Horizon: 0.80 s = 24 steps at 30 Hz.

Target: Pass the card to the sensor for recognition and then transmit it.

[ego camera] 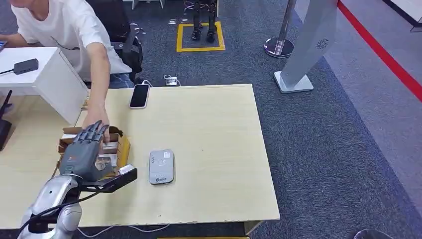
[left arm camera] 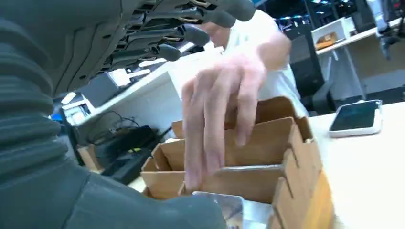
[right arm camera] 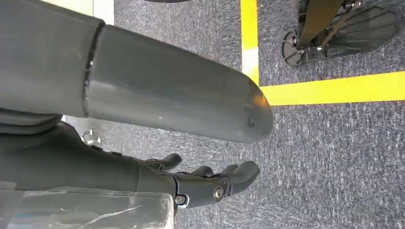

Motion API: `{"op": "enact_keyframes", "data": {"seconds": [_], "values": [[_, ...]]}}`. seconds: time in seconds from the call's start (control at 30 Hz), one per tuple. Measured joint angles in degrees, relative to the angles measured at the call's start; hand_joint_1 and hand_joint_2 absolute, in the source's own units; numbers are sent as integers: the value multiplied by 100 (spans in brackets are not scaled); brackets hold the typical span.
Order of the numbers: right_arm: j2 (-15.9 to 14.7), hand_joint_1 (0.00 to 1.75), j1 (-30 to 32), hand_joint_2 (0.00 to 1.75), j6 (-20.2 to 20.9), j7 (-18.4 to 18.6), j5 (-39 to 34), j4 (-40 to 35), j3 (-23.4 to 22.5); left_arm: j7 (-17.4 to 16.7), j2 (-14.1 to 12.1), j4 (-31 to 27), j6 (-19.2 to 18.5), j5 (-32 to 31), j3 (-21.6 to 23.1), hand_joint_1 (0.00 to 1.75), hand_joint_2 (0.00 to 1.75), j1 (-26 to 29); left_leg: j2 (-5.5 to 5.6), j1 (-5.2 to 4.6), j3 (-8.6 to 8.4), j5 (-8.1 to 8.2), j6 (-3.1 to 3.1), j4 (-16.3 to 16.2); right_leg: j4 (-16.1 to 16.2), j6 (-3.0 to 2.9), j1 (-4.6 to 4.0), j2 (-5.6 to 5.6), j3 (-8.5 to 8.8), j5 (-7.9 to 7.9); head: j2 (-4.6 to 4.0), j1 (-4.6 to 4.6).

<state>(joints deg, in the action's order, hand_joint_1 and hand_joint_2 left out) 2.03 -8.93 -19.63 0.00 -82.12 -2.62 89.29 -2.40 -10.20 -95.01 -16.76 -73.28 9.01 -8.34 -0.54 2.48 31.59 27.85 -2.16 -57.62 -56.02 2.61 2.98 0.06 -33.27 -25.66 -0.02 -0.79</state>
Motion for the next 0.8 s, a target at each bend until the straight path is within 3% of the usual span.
{"op": "enact_keyframes", "data": {"seconds": [0.23, 0.63, 0.8], "values": [[0, 0, 2, 0, 50, -20, 37, 0, 0, 48, -387, -155, -162, 1018, 208, 0, 175, 176, 0, 0, -1, 0, 0, 0, 0, 0, -1, 0, -1, 0, -2, 0], [0, 0, 4, 0, 68, -37, 44, 0, 0, 66, -818, -444, -253, 1613, 273, 0, 175, 375, -1, 1, -1, 0, 0, 0, 0, 0, -1, 1, -1, 0, -2, 0], [0, 0, 3, 0, 66, 0, -81, -2, 0, -99, -800, -641, 256, 1306, 387, 0, 175, 215, 7, 0, 0, -2, 1, -3, 1, 0, 0, -5, -3, 0, -2, 2]]}}
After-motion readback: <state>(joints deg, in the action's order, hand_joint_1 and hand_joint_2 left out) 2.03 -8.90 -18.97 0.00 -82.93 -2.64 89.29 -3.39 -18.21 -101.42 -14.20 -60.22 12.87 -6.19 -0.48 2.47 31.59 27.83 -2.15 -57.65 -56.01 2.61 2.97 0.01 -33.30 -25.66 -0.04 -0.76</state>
